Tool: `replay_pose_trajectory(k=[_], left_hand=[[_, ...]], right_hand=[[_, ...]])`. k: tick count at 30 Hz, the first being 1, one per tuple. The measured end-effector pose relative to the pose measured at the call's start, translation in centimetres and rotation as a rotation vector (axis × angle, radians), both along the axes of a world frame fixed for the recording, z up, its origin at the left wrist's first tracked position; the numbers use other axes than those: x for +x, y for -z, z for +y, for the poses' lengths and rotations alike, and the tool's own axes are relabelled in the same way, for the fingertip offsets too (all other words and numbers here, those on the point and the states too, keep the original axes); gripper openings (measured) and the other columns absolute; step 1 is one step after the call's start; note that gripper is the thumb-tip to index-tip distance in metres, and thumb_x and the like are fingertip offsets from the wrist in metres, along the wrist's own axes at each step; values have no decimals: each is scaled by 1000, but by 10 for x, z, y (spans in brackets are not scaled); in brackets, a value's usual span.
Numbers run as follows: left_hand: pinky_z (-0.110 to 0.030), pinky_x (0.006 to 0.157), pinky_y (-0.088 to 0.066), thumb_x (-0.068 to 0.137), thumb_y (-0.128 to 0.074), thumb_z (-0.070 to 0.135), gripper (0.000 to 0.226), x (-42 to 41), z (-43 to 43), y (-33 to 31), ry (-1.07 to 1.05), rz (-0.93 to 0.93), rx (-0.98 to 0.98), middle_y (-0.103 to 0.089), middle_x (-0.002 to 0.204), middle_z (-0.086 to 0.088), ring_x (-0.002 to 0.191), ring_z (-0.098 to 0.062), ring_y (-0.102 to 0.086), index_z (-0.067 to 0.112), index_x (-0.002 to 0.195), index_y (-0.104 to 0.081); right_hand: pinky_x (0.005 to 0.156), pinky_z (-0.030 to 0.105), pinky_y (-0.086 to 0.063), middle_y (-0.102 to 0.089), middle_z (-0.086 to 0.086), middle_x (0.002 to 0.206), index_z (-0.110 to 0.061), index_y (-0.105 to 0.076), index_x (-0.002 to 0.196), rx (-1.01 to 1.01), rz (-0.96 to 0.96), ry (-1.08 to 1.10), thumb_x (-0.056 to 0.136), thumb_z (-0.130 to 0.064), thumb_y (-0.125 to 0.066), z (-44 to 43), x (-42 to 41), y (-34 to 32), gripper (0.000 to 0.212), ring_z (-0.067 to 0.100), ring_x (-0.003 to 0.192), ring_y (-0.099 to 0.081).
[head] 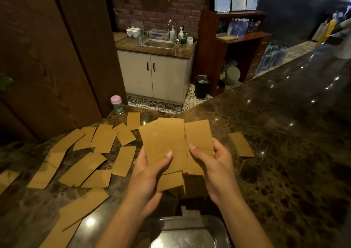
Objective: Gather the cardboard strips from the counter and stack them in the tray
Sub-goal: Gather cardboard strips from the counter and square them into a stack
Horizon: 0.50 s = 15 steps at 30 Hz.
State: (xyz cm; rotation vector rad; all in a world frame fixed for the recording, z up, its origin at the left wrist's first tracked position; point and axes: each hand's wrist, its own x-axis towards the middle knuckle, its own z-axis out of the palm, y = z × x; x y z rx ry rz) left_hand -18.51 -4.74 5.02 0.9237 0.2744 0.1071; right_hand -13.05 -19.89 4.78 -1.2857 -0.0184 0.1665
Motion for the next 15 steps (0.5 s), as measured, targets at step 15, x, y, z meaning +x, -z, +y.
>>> replay_pose_trajectory(k=[15], left_hand=[[-44,87,-60,83,-71,3,47,-33,-6,-14,-48,-39,158,-76,114,-9,105,-28,-73,21,126,-62]], right_hand=[[83,38,-64,-80,11,111,-15,-76,119,-16,-100,-134,101,-15,-63,0,-34,-13,23,29,104,-77]])
